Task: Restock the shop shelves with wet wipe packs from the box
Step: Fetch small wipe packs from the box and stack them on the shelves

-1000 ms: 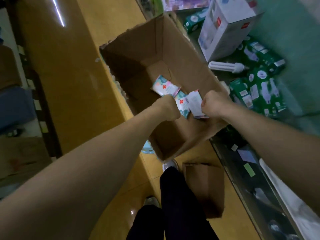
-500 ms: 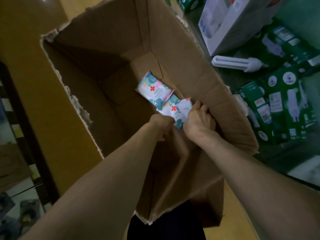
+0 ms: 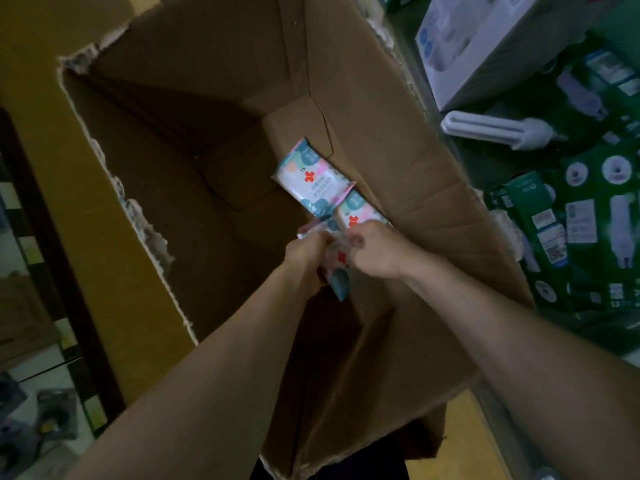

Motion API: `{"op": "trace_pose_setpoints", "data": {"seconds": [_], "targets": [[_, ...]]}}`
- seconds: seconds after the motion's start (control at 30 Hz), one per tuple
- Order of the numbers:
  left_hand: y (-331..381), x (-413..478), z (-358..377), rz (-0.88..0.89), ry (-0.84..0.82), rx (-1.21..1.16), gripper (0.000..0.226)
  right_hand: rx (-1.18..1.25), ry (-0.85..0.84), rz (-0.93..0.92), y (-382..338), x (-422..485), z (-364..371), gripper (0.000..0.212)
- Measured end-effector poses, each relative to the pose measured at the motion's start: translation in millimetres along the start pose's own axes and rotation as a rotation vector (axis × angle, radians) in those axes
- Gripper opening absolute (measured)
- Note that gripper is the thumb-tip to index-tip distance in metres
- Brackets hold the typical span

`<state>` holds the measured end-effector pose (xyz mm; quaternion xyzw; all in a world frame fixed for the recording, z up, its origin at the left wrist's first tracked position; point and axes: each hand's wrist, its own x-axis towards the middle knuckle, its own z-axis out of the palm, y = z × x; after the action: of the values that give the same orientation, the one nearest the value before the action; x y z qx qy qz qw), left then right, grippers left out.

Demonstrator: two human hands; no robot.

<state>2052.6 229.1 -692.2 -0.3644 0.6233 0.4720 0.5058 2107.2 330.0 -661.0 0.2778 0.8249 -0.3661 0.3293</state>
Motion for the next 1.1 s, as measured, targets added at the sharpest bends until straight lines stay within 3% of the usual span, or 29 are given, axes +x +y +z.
{"op": "trace_pose_setpoints", "data": {"seconds": [0.1,0.23,0.4,0.53,0.6,0.67,0.73,0.83,0.93,1.1], "targets": [[5,8,-11,-0.002,0.021,-0.081,0.027,-0.156,0.150,0.081,11,25,-2,0.046],[6,10,-13,-0.005,0.030,-0.134,0.030,-0.149,0.176,0.175,12,41,11,0.059],[5,12,-16,-0.055,0.003,-0.031,0.020,0.108,-0.008,0.245,15,48,31,0.017],[5,9,-19,0.003,-0.008,0.010,0.023,0.312,-0.107,0.297,9,50,19,0.021],[6,6,-21,-0.003,-0.028,-0.028,0.033,0.221,0.001,0.257,1,55,13,0.021],[8,4,-21,0.013,0.053,-0.034,0.036,0.092,0.248,0.206,-9,65,7,0.012],[9,6,-24,0.044,0.180,-0.034,0.037,0.078,0.372,0.196,-19,78,2,0.035],[12,2,-29,0.037,0.241,-0.075,0.033,-0.064,0.366,0.184,-31,94,5,0.063],[15,-2,-29,0.016,0.242,-0.077,0.039,-0.146,0.374,0.179,-34,103,16,0.077],[19,-13,-28,0.032,0.273,-0.062,0.041,0.177,0.376,0.164,-28,94,11,0.046]]}}
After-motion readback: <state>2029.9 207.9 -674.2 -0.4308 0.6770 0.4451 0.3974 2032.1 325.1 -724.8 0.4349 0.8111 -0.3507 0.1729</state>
